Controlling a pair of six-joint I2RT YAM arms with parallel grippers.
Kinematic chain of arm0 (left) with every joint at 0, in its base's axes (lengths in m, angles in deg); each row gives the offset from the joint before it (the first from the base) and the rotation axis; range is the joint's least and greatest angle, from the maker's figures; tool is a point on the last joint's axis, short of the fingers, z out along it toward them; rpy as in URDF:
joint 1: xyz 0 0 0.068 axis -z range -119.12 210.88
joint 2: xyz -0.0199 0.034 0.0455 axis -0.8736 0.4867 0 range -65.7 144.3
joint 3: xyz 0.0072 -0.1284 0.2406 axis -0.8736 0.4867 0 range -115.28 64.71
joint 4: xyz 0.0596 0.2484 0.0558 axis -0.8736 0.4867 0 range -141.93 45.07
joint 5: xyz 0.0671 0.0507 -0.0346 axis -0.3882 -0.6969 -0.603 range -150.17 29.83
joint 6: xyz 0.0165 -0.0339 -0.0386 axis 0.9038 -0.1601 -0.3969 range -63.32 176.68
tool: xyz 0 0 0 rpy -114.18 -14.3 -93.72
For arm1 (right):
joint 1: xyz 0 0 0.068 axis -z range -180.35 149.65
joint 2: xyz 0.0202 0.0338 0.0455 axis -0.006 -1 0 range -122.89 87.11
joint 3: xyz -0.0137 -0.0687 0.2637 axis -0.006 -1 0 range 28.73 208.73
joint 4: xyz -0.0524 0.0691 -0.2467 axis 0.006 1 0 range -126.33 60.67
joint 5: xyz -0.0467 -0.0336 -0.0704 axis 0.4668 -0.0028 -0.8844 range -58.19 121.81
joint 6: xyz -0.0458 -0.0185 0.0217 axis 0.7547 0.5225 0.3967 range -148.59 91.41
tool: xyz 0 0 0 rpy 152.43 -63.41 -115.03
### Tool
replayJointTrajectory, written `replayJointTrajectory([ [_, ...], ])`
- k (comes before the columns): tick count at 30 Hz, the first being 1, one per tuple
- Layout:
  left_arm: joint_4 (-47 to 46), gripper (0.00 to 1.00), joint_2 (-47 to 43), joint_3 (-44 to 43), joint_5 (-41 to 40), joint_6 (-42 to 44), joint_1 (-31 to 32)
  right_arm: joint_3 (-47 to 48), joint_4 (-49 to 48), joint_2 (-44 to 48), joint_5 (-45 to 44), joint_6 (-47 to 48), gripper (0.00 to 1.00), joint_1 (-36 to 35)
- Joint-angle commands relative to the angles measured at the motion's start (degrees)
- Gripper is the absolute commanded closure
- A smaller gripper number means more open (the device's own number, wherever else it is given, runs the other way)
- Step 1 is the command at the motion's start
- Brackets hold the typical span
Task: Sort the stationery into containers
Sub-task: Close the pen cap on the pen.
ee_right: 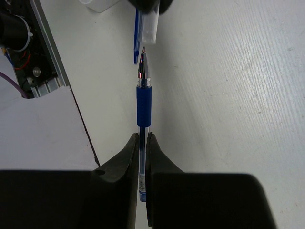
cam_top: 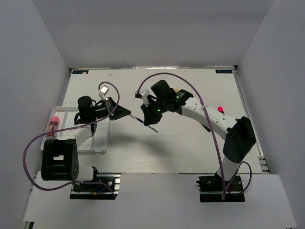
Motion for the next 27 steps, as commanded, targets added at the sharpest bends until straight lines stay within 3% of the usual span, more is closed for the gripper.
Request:
replayJointTrajectory([
  [1,3.6,1.0,-0.7,-0.7,0.8,4.0,0.8,3.2,-0.2,0.6,1.5,-0.6,1.0,-0.1],
  [13,4.9,1.0,-1.1,-0.9,0.3,4.7,3.0,3.0,-0.4,-0.2,1.5,-0.8,1.0,0.1],
  [27,-2.0,1.0,-2.0,4.2,-1.9,-0.6,5.2,8.0,0.1,-3.6,3.8,-2.5,1.0,0.1],
])
